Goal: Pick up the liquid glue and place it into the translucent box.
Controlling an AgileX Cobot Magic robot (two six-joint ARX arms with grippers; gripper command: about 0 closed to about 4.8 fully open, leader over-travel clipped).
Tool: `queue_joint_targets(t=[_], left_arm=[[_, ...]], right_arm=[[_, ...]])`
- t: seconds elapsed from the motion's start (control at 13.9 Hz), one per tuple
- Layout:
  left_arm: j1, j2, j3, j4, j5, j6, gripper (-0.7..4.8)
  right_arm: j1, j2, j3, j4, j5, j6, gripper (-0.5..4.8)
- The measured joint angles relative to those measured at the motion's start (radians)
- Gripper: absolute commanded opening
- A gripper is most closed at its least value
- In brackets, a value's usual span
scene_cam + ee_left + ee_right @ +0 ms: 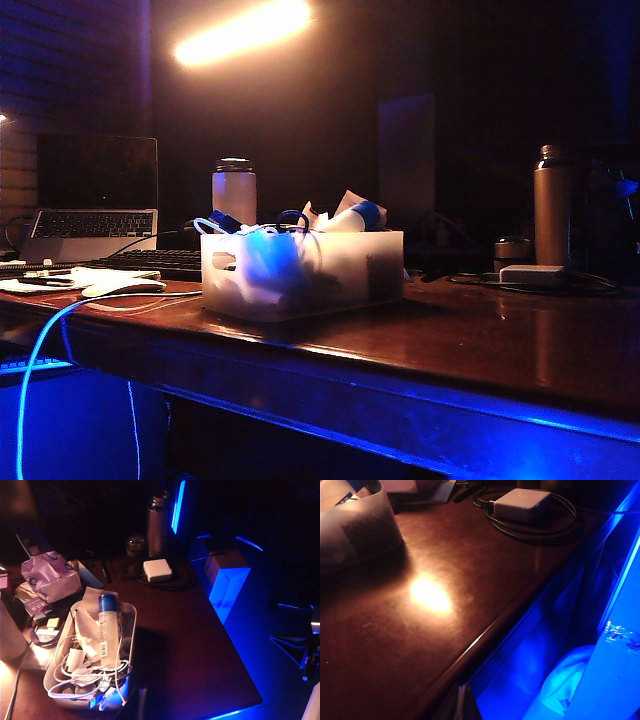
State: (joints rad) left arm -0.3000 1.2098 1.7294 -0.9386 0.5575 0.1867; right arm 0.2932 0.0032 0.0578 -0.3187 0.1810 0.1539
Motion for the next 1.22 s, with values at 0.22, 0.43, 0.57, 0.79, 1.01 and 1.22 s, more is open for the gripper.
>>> queue_joint_targets(t=[0.22, 0.43, 0.57, 0.79, 1.01, 1.22], left_arm=[[0.000, 0.001, 0.000, 0.061, -0.140, 0.008, -0.05], [0.018, 0.004, -0.031, 0.168, -0.279, 0.011, -0.05], [0.095, -0.001, -0.123, 0.201, -0.301, -0.039, -0.05], [0.178, -0.127, -0.422, 0.378, -0.296, -0.113, -0.05], [0.251, -0.299, -0.752, 0.645, -0.297, -0.193, -0.05], [0.306, -0.524, -1.063, 0.852, -0.320, -0.249, -0.05]], right_arm=[[0.000, 0.000, 0.000, 0.000, 0.000, 0.000, -0.01], [0.000, 0.000, 0.000, 0.000, 0.000, 0.000, -0.01], [0.000, 0.000, 0.000, 0.000, 0.000, 0.000, -0.01], [0.000, 0.000, 0.000, 0.000, 0.000, 0.000, -0.01], [0.000, 0.000, 0.000, 0.000, 0.000, 0.000, -0.01], [0.000, 0.000, 0.000, 0.000, 0.000, 0.000, -0.01]])
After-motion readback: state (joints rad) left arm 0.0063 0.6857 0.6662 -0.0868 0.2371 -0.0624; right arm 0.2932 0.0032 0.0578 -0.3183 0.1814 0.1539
